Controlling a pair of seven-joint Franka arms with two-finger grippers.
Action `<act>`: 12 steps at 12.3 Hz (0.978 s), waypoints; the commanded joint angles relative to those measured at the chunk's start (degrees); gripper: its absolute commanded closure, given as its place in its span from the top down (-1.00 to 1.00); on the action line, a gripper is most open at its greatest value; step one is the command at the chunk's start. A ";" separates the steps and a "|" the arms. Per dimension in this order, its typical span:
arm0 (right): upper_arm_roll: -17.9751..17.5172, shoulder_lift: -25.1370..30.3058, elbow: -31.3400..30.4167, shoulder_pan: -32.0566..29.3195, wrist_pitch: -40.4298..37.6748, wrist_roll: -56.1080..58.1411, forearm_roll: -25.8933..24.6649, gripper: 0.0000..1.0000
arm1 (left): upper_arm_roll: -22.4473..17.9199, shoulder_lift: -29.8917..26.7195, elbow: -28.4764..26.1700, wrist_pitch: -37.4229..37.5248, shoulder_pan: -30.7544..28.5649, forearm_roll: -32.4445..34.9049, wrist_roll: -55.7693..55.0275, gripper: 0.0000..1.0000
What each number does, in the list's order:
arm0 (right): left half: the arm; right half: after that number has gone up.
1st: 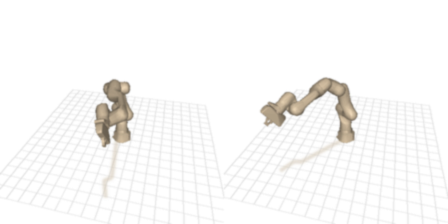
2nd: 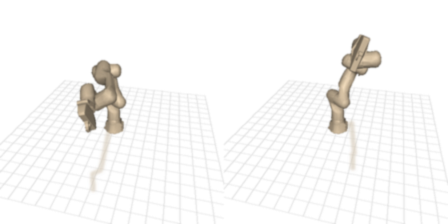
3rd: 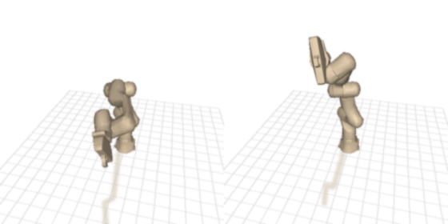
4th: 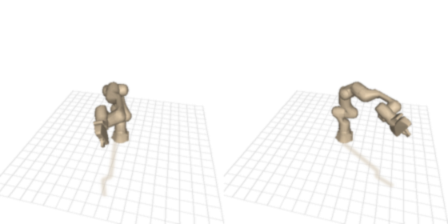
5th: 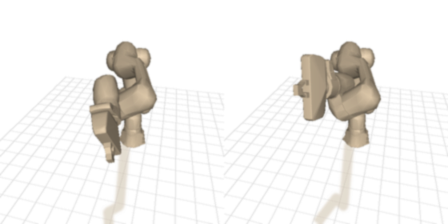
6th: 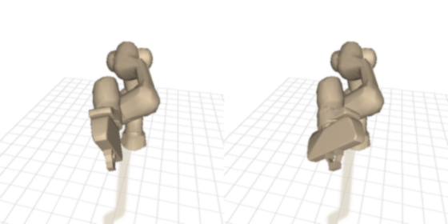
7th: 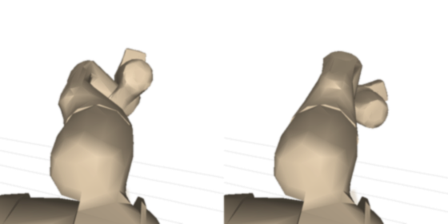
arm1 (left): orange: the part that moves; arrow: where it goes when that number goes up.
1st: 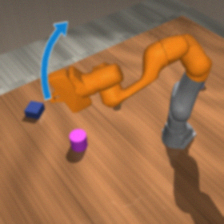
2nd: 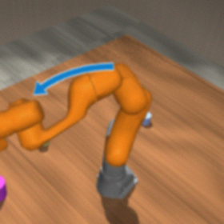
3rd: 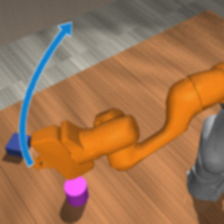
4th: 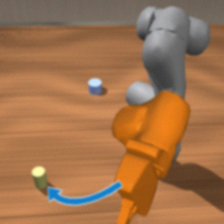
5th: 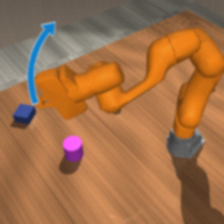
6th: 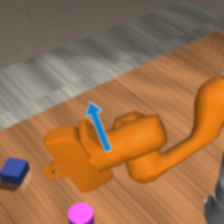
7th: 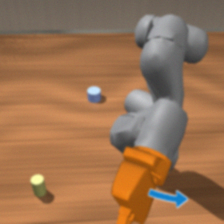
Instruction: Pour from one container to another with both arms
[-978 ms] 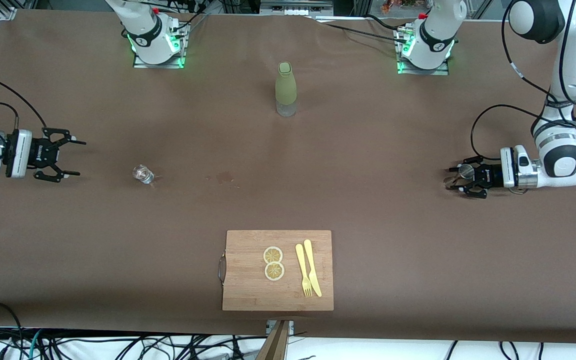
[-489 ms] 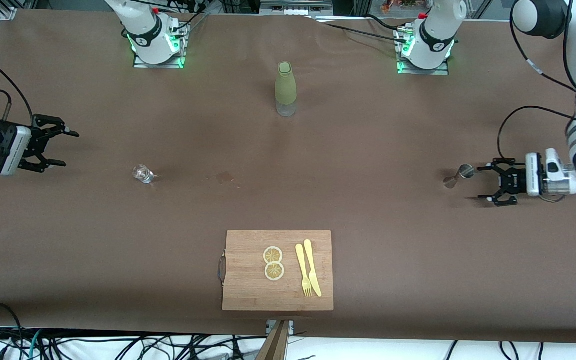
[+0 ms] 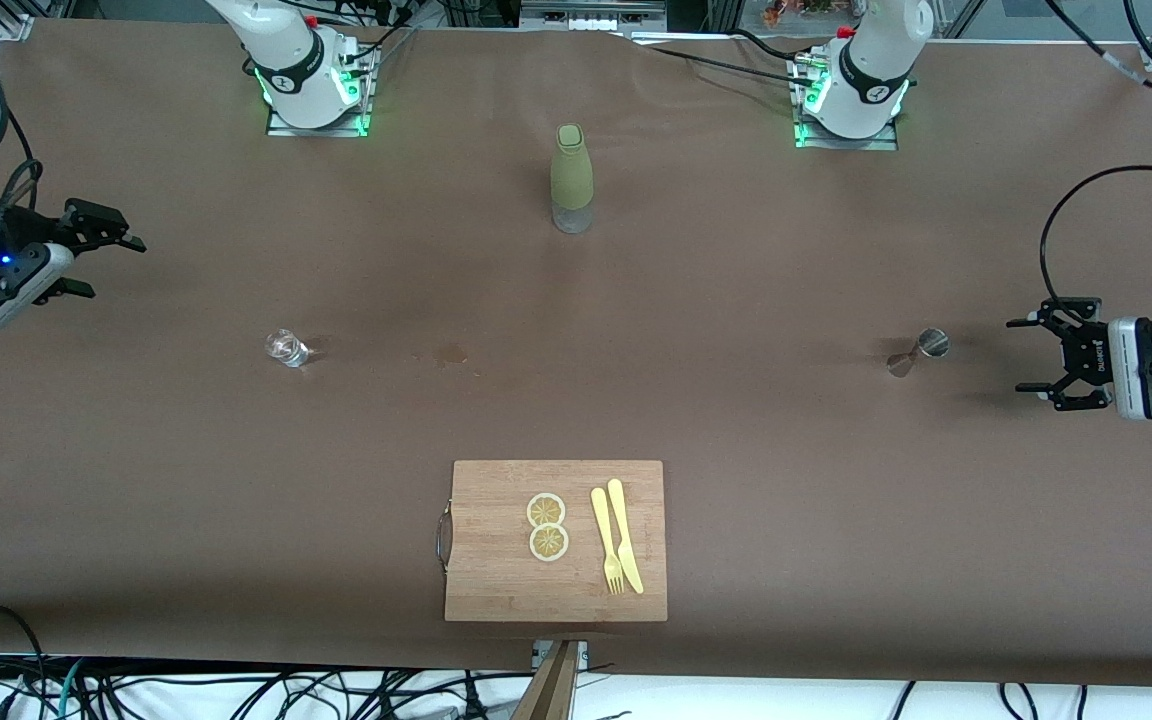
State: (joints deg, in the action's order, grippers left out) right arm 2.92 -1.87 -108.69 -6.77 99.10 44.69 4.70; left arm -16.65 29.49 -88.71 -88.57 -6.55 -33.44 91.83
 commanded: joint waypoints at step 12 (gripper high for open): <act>2.44 6.71 12.97 7.91 -10.09 -45.57 -2.57 0.99 | 15.15 -10.49 11.19 -1.26 3.38 28.77 -48.21 1.00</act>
State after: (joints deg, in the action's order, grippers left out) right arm 4.99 5.54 -96.81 1.03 87.56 1.51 2.18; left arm -1.89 21.77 -79.07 -90.13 -3.07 -8.54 47.22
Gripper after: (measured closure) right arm 0.000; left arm 0.000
